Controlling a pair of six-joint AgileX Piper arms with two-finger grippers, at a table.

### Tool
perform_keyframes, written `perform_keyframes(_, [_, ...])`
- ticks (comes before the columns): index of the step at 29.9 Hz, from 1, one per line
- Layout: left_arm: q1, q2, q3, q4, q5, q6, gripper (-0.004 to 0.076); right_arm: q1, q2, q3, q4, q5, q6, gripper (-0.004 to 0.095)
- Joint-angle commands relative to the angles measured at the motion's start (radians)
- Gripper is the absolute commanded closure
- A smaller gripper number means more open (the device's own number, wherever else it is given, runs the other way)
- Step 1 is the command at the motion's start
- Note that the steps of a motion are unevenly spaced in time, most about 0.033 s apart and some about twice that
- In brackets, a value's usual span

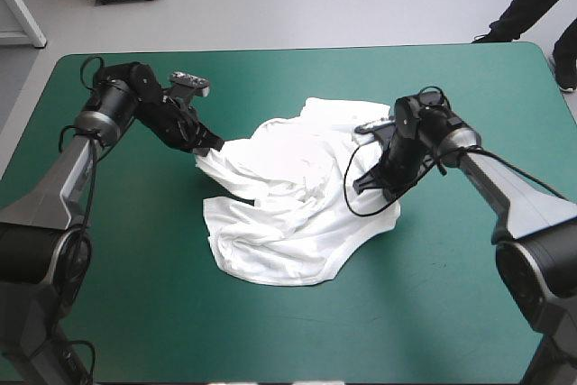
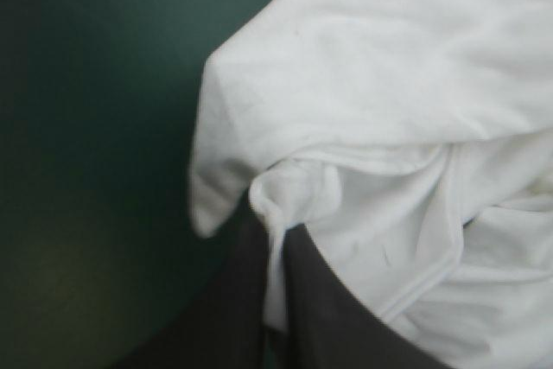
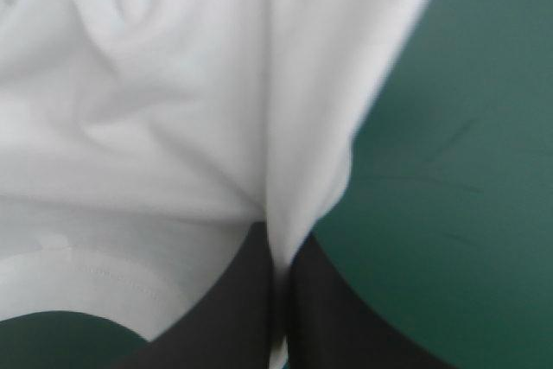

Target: Fold the cloth

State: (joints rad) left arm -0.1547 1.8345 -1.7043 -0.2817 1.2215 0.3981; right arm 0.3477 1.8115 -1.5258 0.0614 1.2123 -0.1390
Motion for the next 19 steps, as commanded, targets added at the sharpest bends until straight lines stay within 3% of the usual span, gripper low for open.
perform_keyframes(1, [-0.004, -0.177, -0.027, -0.035, 0.065, -0.004, 0.0746, -0.002, -0.19, -0.108, -0.073, 0.037, 0.037, 0.0921])
perform_keyframes(7, [-0.004, -0.441, -0.031, -0.047, 0.047, -0.006, 0.0746, -0.002, -0.388, -0.276, -0.113, 0.037, 0.083, 0.0921])
perform_keyframes(14, [-0.004, -0.733, -0.136, -0.045, -0.107, -0.006, 0.0746, -0.002, -0.567, -0.527, -0.109, 0.037, 0.092, 0.0921])
perform_keyframes(19, [-0.004, -0.835, -0.204, -0.045, -0.1, -0.002, 0.0746, -0.002, -0.642, -0.645, -0.07, 0.037, 0.097, 0.0921])
